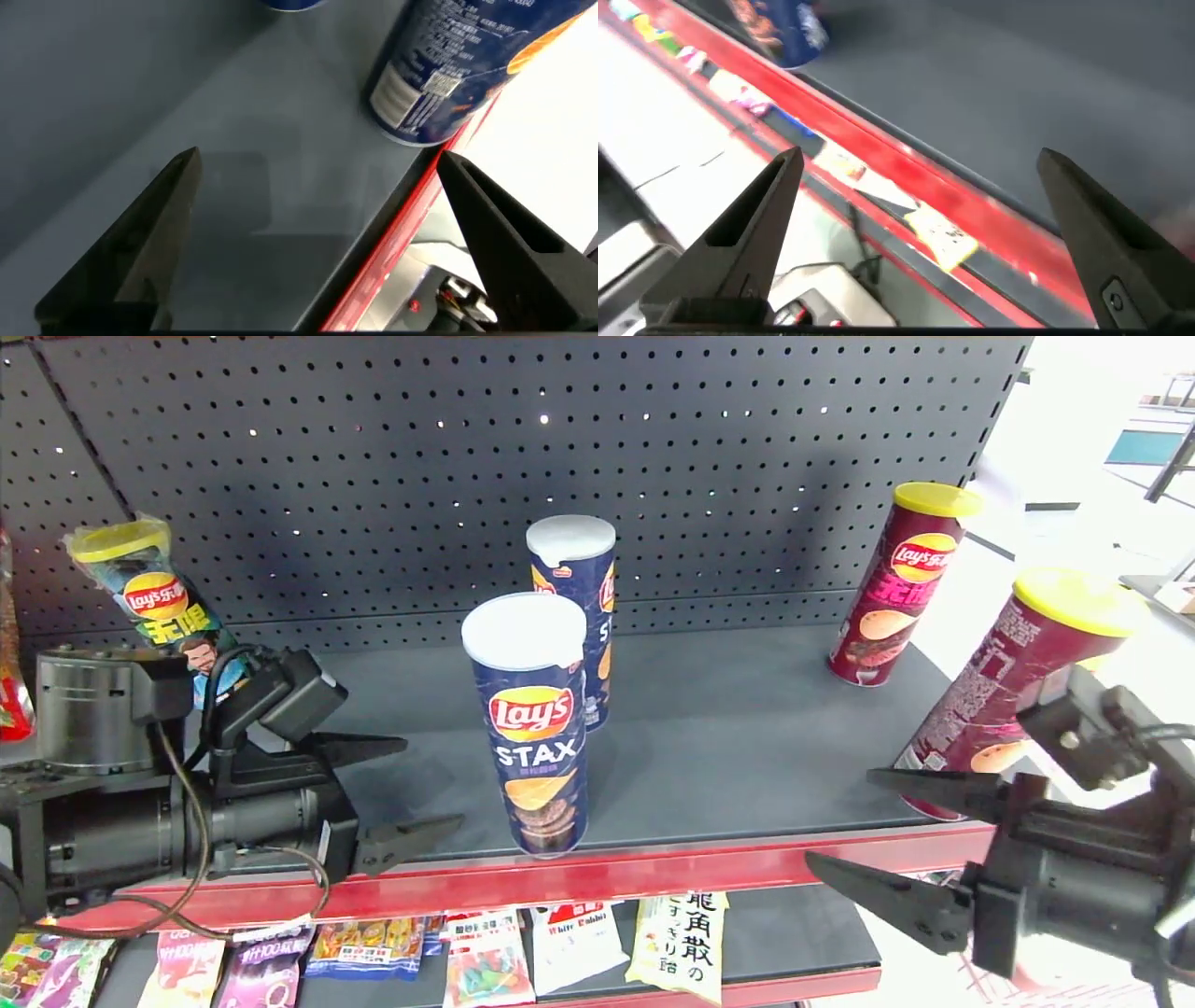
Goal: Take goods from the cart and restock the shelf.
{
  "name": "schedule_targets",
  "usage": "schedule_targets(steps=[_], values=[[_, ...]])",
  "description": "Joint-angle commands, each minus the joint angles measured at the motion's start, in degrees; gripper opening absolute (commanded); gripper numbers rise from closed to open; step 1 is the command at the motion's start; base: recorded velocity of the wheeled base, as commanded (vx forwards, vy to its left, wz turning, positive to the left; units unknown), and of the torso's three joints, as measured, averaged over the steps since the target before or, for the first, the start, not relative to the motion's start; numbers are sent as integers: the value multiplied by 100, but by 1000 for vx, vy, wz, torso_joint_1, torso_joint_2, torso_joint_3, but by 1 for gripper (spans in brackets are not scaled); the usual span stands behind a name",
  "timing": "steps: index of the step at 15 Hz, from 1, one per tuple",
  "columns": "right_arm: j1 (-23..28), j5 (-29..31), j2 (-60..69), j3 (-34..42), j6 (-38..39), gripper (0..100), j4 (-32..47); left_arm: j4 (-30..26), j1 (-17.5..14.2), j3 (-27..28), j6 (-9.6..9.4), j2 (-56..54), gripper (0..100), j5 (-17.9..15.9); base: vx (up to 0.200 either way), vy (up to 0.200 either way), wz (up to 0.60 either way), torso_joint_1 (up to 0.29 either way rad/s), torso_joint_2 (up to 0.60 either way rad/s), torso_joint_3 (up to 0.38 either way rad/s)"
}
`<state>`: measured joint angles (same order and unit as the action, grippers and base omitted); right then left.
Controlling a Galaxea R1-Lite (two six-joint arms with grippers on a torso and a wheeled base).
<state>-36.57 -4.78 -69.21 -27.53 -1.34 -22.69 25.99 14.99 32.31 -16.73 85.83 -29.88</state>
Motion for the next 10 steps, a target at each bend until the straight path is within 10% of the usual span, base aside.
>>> schedule_targets(steps=[1,10], values=[[27,135,759,353,20,100,-8,3,250,30,20,355,100,17,0,0,0,0,0,0],[291,135,918,309,20,100,1,11,267,549,3,812,100,52,0,0,0,0,0,0]])
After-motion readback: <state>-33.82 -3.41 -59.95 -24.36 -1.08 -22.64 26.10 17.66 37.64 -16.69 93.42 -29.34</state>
